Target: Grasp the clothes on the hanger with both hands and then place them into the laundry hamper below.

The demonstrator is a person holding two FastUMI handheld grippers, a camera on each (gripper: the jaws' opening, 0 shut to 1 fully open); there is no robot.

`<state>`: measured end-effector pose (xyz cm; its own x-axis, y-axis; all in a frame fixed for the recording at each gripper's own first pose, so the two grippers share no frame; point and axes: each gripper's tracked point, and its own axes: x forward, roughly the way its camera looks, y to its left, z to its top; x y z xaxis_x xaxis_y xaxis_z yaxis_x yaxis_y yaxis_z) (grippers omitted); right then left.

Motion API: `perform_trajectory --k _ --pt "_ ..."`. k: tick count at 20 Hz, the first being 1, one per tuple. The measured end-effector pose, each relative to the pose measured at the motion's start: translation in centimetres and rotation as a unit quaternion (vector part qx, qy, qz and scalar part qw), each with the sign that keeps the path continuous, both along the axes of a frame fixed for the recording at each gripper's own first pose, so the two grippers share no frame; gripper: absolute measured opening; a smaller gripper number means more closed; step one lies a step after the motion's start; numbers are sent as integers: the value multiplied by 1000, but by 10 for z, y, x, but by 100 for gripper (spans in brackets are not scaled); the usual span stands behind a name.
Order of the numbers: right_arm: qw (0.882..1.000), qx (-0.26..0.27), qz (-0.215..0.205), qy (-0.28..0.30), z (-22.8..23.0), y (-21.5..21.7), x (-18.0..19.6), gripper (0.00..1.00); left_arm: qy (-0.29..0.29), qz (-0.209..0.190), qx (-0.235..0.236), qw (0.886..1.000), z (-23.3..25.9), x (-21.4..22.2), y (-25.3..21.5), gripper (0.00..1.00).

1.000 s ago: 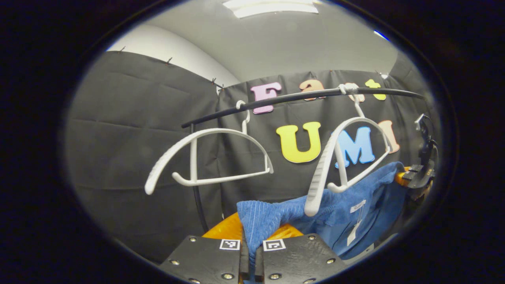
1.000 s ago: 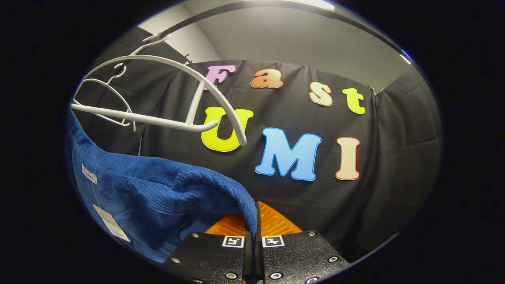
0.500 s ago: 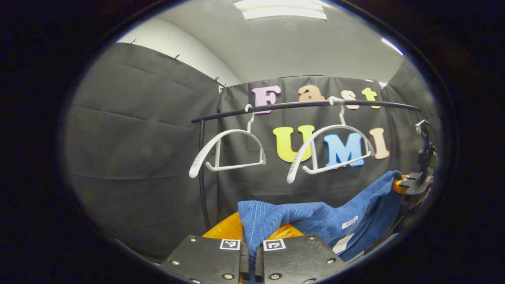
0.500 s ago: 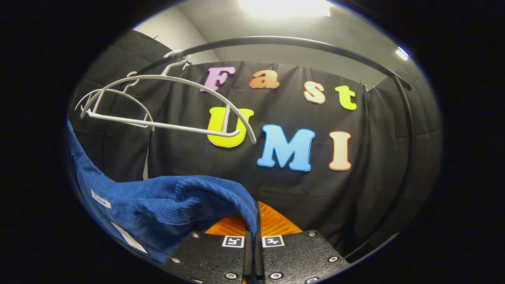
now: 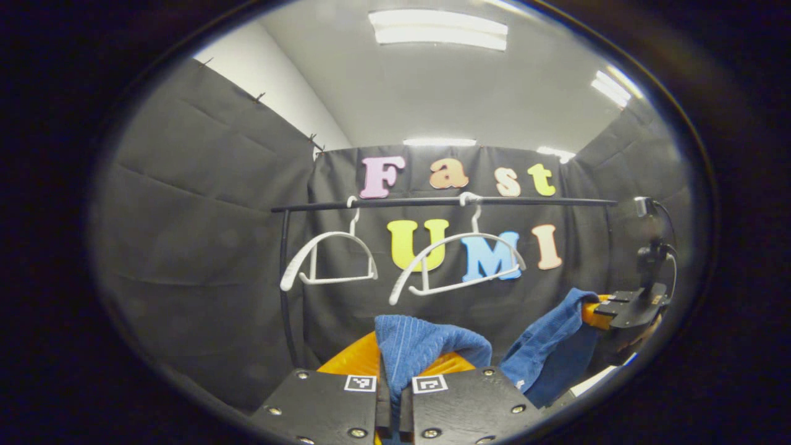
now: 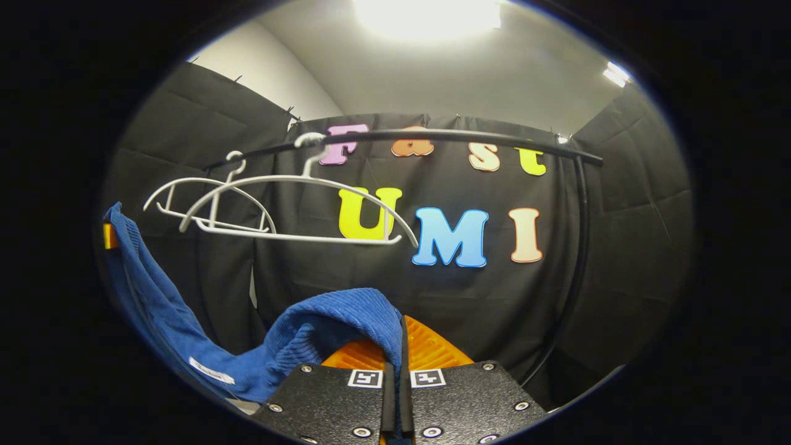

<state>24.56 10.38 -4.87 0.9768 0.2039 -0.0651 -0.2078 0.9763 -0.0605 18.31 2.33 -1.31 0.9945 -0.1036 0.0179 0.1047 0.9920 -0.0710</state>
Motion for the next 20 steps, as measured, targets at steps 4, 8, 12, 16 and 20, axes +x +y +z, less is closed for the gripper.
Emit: perform_trajectory --k 4,8,12,16,20 --pt "1000 13 11 3 8 22 -43 2 -2 -48 -22 999 -1 -12 -31 6" --pt "999 13 27 16 -8 42 -82 2 4 -89 -45 995 -16 -32 -55 7" --pt "998 17 39 52 -39 57 -116 2 31 -104 -66 992 -49 -53 -69 6" --pt "994 25 43 94 -88 61 -124 2 48 -111 -71 990 -90 -48 -85 5" --pt "987 37 45 146 -137 66 -139 3 89 -114 -61 988 -142 -57 -92 5"
